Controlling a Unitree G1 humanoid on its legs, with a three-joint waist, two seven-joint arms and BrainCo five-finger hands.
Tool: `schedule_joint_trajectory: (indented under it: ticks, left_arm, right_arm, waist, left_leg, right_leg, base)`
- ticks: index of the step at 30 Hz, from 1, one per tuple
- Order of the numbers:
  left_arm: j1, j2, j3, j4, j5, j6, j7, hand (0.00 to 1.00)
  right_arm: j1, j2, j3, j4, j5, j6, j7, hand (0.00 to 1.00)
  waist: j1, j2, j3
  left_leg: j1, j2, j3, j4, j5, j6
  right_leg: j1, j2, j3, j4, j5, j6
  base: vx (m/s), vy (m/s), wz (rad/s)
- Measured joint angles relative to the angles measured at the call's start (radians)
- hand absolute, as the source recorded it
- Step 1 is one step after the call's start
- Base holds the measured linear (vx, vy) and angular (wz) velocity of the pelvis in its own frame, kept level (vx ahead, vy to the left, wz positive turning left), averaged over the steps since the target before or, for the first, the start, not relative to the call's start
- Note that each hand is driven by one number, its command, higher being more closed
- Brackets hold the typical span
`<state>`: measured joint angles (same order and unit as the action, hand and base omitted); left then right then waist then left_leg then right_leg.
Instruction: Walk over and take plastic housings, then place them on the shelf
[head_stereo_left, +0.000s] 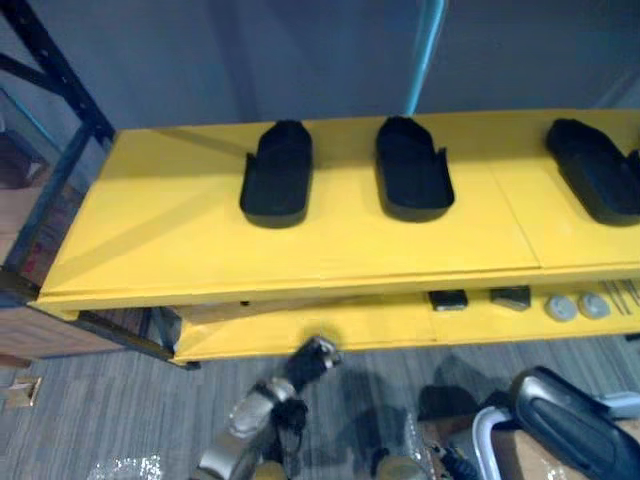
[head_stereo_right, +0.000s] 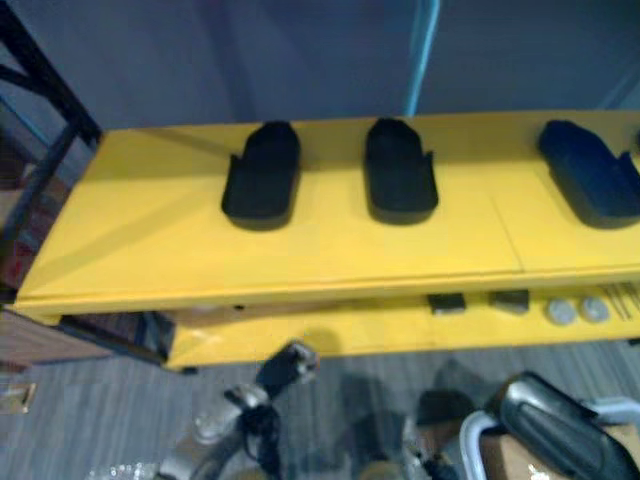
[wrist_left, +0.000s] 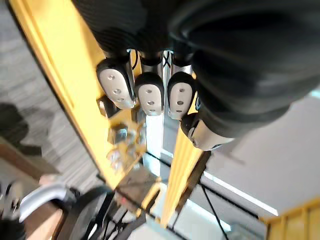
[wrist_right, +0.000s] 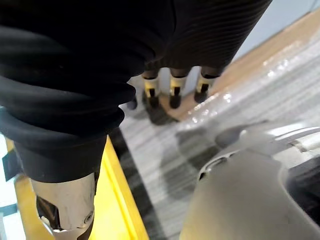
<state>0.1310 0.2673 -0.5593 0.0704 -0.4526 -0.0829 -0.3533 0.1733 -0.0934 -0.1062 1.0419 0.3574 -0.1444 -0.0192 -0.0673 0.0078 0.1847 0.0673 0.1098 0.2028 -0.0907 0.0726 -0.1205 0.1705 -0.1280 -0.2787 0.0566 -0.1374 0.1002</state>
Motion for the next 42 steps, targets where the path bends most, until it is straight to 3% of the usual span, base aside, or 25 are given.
schedule_joint_trajectory:
  ticks: [3, 4, 7, 11, 15, 20, 22, 25, 28, 33, 34, 38, 42]
  left_arm:
    - [0.001, 0.005, -0.014, 0.0, 0.002, 0.003, -0.055, 1.0]
    - [0.0, 0.005, -0.015, 0.0, 0.022, 0.014, -0.068, 0.0]
    - [-0.029, 0.018, -0.05, 0.048, 0.114, 0.087, -0.075, 0.0]
    - [-0.042, 0.02, -0.037, 0.274, 0.117, 0.207, 0.029, 0.0]
    - [-0.025, 0.013, 0.048, 0.461, 0.14, 0.221, 0.125, 0.0]
    - [0.021, -0.007, 0.188, 0.648, 0.197, 0.118, 0.27, 0.0]
    - [0.043, -0.025, 0.268, 0.726, 0.239, 0.031, 0.349, 0.0]
    - [0.056, -0.051, 0.353, 0.78, 0.274, -0.057, 0.439, 0.0]
    - [0.06, -0.068, 0.422, 0.817, 0.259, -0.093, 0.49, 0.0]
    - [0.068, -0.09, 0.503, 0.859, 0.165, -0.117, 0.507, 0.0]
    - [0.045, -0.124, 0.664, 0.962, 0.058, -0.069, 0.528, 0.0]
    - [0.046, -0.126, 0.666, 0.963, 0.057, -0.069, 0.528, 0.0]
    - [0.045, -0.122, 0.677, 0.971, 0.056, -0.054, 0.53, 0.0]
  right_arm:
    - [-0.004, -0.001, 0.0, 0.01, 0.004, -0.001, -0.001, 0.0]
    - [-0.012, -0.001, 0.0, 0.01, 0.004, -0.002, 0.0, 0.0]
    - [-0.05, 0.003, 0.002, 0.018, 0.001, -0.003, 0.003, 0.0]
    - [-0.088, 0.04, 0.011, 0.039, 0.0, 0.006, 0.002, 0.0]
    - [-0.099, 0.047, 0.011, 0.044, -0.014, 0.027, -0.002, 0.0]
    - [-0.098, 0.064, 0.011, 0.046, -0.052, 0.033, -0.001, 0.0]
    - [-0.096, 0.064, 0.011, 0.046, -0.058, 0.033, 0.0, 0.0]
    - [-0.095, 0.064, 0.01, 0.046, -0.069, 0.033, 0.007, 0.0]
    - [-0.095, 0.064, 0.009, 0.046, -0.1, 0.032, 0.026, 0.0]
    - [-0.099, 0.064, 0.005, 0.046, -0.161, 0.019, 0.05, 0.0]
    - [-0.127, 0.062, 0.003, 0.066, -0.196, -0.005, 0.064, 0.0]
    - [-0.118, 0.062, 0.01, 0.066, -0.196, -0.005, 0.064, 0.0]
    - [-0.108, 0.056, -0.001, 0.065, -0.195, -0.004, 0.064, 0.0]
  waist:
    - [0.003, 0.0, -0.023]
    - [0.003, 0.0, -0.032]
    - [0.003, -0.004, -0.055]
    - [0.001, -0.022, -0.085]
    - [0.002, -0.037, -0.094]
    - [0.003, -0.057, -0.104]
    - [0.006, -0.062, -0.104]
    - [0.013, -0.062, -0.103]
    - [0.026, -0.061, -0.097]
    - [0.03, -0.069, -0.09]
    - [0.052, -0.105, -0.035]
    - [0.052, -0.1, -0.033]
    - [0.051, -0.095, -0.03]
  left_leg:
    - [-0.001, 0.0, -0.005, 0.0, 0.001, -0.002]
    - [-0.001, 0.001, -0.005, 0.0, 0.002, -0.003]
    - [0.0, 0.0, -0.003, 0.0, 0.004, -0.004]
    - [0.0, 0.003, 0.001, 0.0, 0.008, -0.008]
    - [0.002, 0.003, 0.003, 0.0, 0.009, -0.009]
    - [0.013, 0.004, 0.015, 0.0, 0.01, -0.01]
    - [0.021, 0.003, 0.024, 0.0, 0.01, -0.01]
    - [0.021, 0.002, 0.026, 0.0, 0.011, -0.009]
    - [0.021, -0.002, 0.026, 0.0, 0.01, -0.008]
    - [0.021, -0.007, 0.023, 0.0, 0.008, -0.006]
    - [0.038, -0.05, 0.022, -0.001, -0.037, 0.02]
    - [0.045, -0.024, 0.022, -0.001, -0.047, 0.019]
    - [0.052, -0.03, 0.025, 0.0, -0.051, 0.024]
  right_leg:
    - [0.007, -0.003, -0.014, 0.0, -0.003, 0.004]
    - [0.006, -0.004, -0.014, 0.0, -0.003, 0.004]
    - [0.007, -0.006, -0.016, 0.001, -0.003, 0.005]
    - [0.009, -0.004, -0.018, 0.0, -0.003, 0.005]
    - [0.011, -0.005, -0.019, 0.001, -0.003, 0.005]
    - [0.02, -0.006, -0.018, 0.002, -0.001, 0.008]
    - [0.026, -0.009, -0.014, 0.002, 0.001, 0.011]
    - [0.026, -0.012, -0.014, 0.0, 0.004, 0.016]
    - [0.026, -0.013, -0.014, -0.004, 0.006, 0.017]
    - [0.031, -0.016, -0.016, -0.007, 0.007, 0.019]
    - [0.058, -0.05, -0.018, -0.004, 0.023, 0.04]
    - [0.052, -0.025, -0.019, 0.008, 0.069, 0.015]
    - [0.034, -0.033, -0.018, 0.032, 0.082, 0.001]
  base:
    - [0.01, -0.013, 0.14]
    - [0.0, 0.0, 0.0]
    - [0.0, 0.0, 0.0]
    - [0.0, 0.0, 0.0]
    - [0.0, 0.0, 0.0]
    - [-0.01, 0.005, -0.02]
    - [-0.04, 0.011, -0.06]
    - [-0.04, 0.009, 0.0]
    - [0.0, 0.0, 0.0]
    - [0.0, 0.0, 0.0]
    - [0.0, 0.0, 0.0]
    - [0.01, 0.011, -0.02]
    - [0.03, 0.06, -0.05]
